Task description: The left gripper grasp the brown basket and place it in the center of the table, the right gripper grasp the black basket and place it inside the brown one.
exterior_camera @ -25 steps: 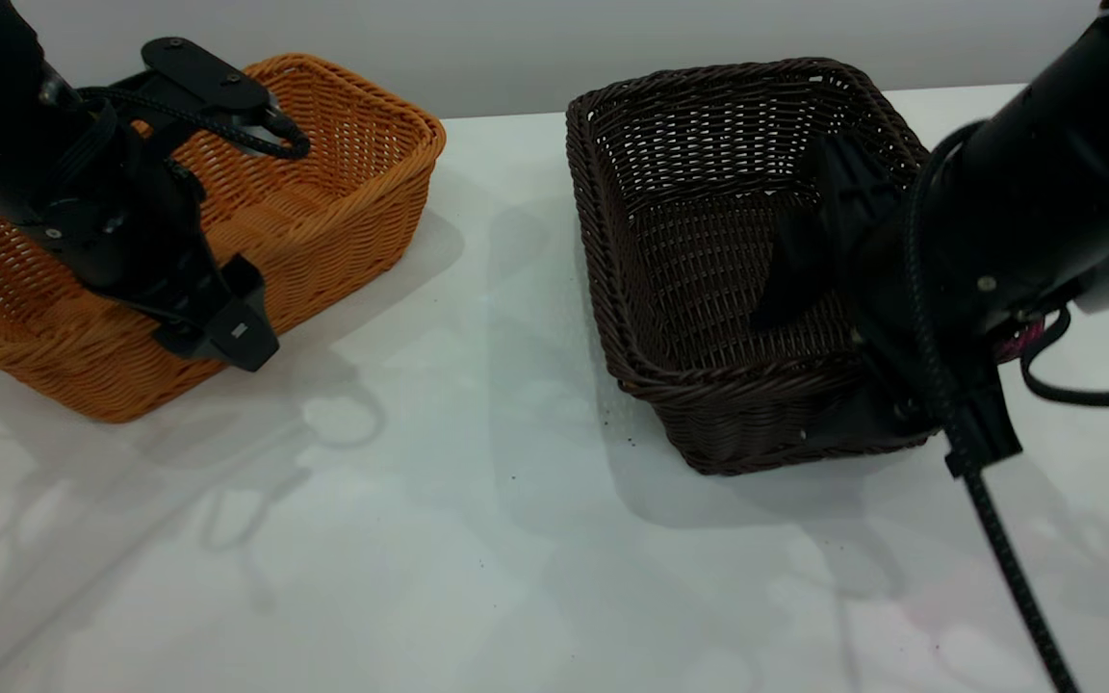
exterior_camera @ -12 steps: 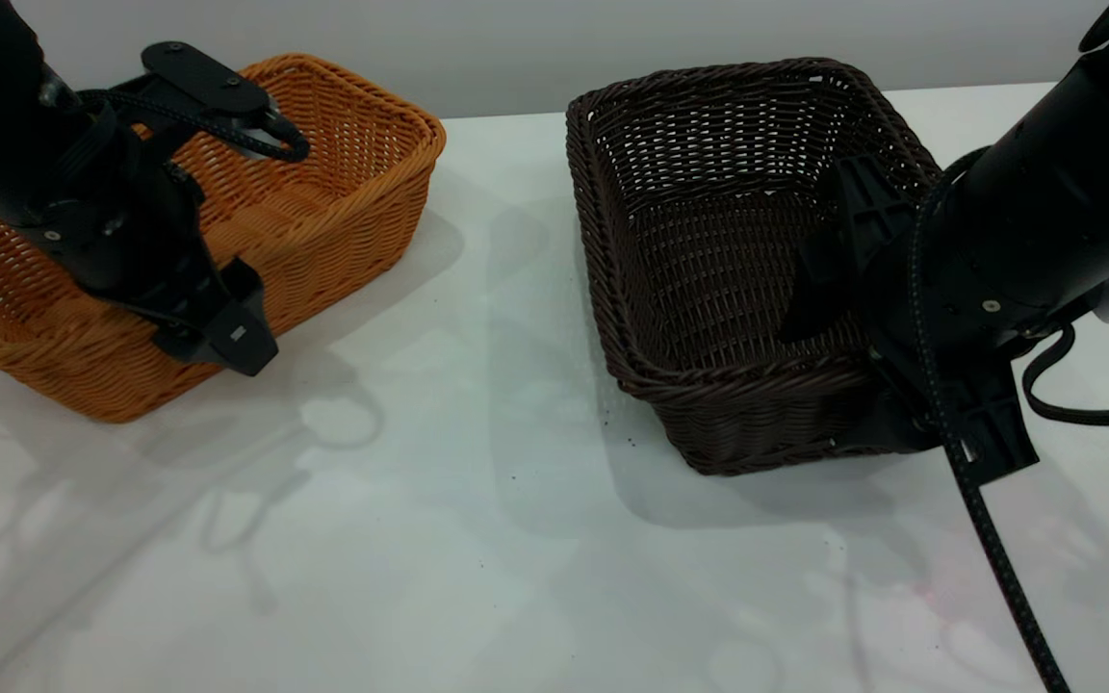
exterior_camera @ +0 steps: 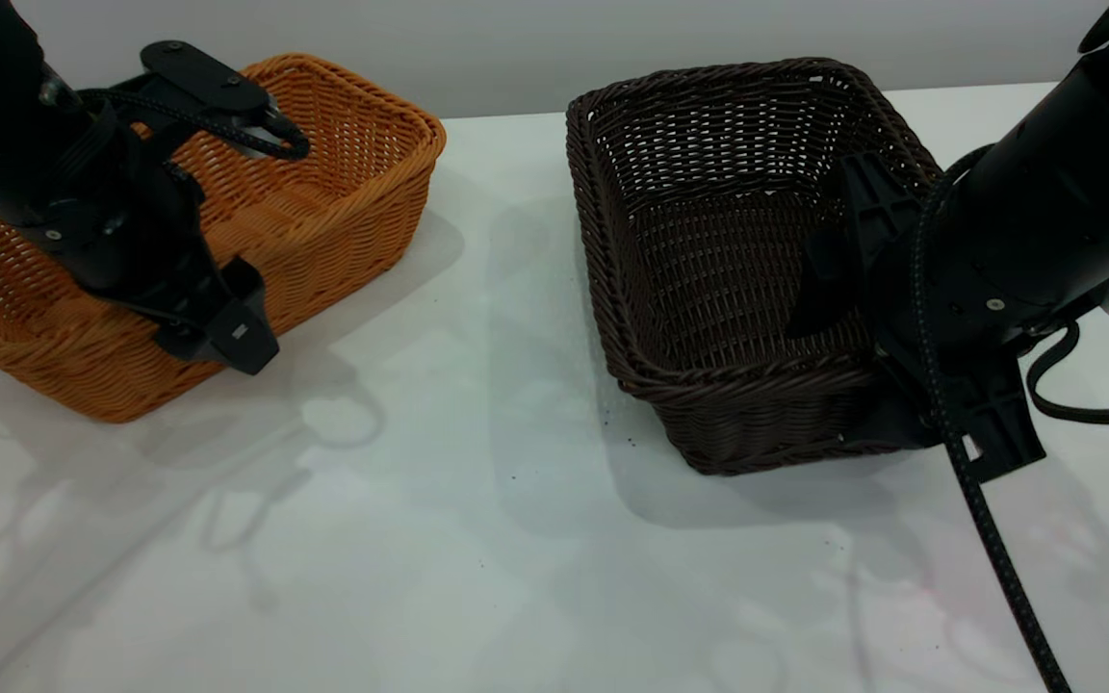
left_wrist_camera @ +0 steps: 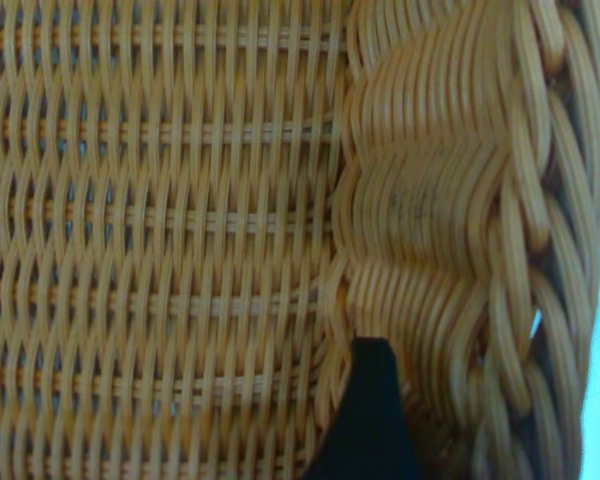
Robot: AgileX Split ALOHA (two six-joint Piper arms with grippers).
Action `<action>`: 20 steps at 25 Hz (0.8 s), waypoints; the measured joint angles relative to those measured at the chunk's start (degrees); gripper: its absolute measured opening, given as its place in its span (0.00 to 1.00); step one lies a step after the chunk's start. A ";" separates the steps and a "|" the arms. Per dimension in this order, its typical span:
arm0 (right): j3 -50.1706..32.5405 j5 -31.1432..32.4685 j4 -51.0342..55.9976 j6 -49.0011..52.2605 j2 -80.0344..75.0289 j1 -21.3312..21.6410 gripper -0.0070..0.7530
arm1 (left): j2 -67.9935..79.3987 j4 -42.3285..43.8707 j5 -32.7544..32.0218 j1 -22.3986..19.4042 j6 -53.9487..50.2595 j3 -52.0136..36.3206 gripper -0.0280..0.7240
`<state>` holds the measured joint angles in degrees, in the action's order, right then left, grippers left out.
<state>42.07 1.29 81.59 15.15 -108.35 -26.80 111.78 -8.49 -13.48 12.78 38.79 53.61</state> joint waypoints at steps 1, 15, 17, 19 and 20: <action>0.00 0.00 0.00 0.00 0.00 0.00 0.68 | 0.00 -0.37 0.07 0.00 0.00 0.00 0.76; 0.00 0.27 0.05 0.00 0.00 0.00 0.51 | 0.00 -0.38 0.20 0.00 0.00 0.00 0.76; 0.00 0.27 0.05 0.00 -0.05 0.00 0.44 | 0.00 -0.42 0.20 0.00 0.05 0.00 0.76; 0.00 0.70 0.11 0.00 -0.70 0.00 0.39 | 0.00 -0.42 0.20 0.00 0.05 0.00 0.76; 0.00 1.35 0.11 0.00 -1.24 0.00 0.36 | 0.00 -0.42 0.14 0.00 0.05 0.00 0.76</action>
<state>42.07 2.65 81.70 15.15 -109.59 -26.80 111.78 -8.92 -13.34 12.78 38.84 53.61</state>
